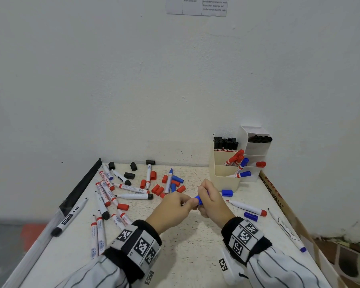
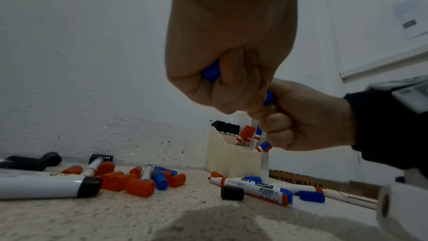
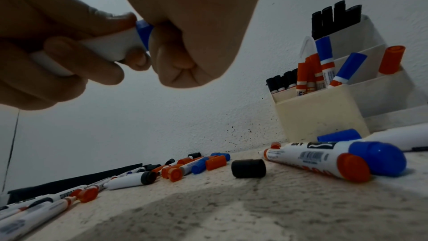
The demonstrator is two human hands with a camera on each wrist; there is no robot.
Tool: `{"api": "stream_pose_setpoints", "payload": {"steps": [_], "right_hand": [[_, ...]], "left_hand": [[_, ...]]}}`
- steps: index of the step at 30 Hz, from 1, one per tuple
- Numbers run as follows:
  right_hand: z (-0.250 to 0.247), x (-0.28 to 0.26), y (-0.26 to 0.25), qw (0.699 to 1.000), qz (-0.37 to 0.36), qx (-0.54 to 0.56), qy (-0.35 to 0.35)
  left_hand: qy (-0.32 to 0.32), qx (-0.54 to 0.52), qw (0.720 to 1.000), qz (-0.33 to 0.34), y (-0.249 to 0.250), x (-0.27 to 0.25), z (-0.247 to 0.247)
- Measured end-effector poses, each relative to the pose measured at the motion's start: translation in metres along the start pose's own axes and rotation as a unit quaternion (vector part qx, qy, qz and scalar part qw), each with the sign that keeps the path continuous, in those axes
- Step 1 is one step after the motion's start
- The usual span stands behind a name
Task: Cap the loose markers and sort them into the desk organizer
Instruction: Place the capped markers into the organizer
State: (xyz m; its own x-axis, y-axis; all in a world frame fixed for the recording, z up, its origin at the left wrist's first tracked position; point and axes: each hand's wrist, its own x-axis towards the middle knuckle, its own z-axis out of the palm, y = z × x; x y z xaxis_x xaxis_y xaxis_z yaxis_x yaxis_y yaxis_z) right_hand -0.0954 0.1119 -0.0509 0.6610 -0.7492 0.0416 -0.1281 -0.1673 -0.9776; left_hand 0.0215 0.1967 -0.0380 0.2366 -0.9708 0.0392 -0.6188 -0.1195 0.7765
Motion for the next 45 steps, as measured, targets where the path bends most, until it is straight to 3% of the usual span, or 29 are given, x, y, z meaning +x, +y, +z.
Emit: {"api": "stream_pose_setpoints", "payload": {"steps": [13,18,20,23,27,30,35,40,45], "right_hand": [[-0.019,-0.001,0.005,1.0,0.011,-0.018,-0.009],[-0.056,0.009,-0.005,0.995,-0.031,-0.097,0.0],[-0.074,0.012,-0.015,0.991,-0.066,-0.108,0.041],[-0.106,0.015,-0.03,0.972,-0.134,-0.119,0.154],[-0.152,0.016,-0.04,0.896,-0.229,-0.164,0.344],[-0.177,0.021,-0.026,0.853,-0.249,-0.191,0.417],[-0.187,0.036,0.011,0.851,-0.217,-0.251,0.408],[-0.179,0.051,0.036,0.861,-0.174,-0.282,0.387],[-0.181,0.073,0.05,0.859,-0.172,-0.331,0.35]], "left_hand": [[0.01,0.051,0.998,0.024,-0.002,0.013,0.022],[-0.011,-0.077,0.997,0.015,0.021,0.026,0.036],[-0.034,-0.106,0.994,0.007,0.032,0.033,0.047],[-0.067,-0.069,0.995,-0.033,0.039,0.046,0.067],[-0.156,0.052,0.984,-0.071,0.044,0.059,0.088],[-0.225,0.161,0.96,-0.053,0.041,0.064,0.099],[-0.2,0.241,0.949,-0.031,0.03,0.073,0.106],[-0.211,0.361,0.907,-0.045,0.03,0.081,0.1],[-0.157,0.376,0.911,-0.063,0.031,0.081,0.098]]}}
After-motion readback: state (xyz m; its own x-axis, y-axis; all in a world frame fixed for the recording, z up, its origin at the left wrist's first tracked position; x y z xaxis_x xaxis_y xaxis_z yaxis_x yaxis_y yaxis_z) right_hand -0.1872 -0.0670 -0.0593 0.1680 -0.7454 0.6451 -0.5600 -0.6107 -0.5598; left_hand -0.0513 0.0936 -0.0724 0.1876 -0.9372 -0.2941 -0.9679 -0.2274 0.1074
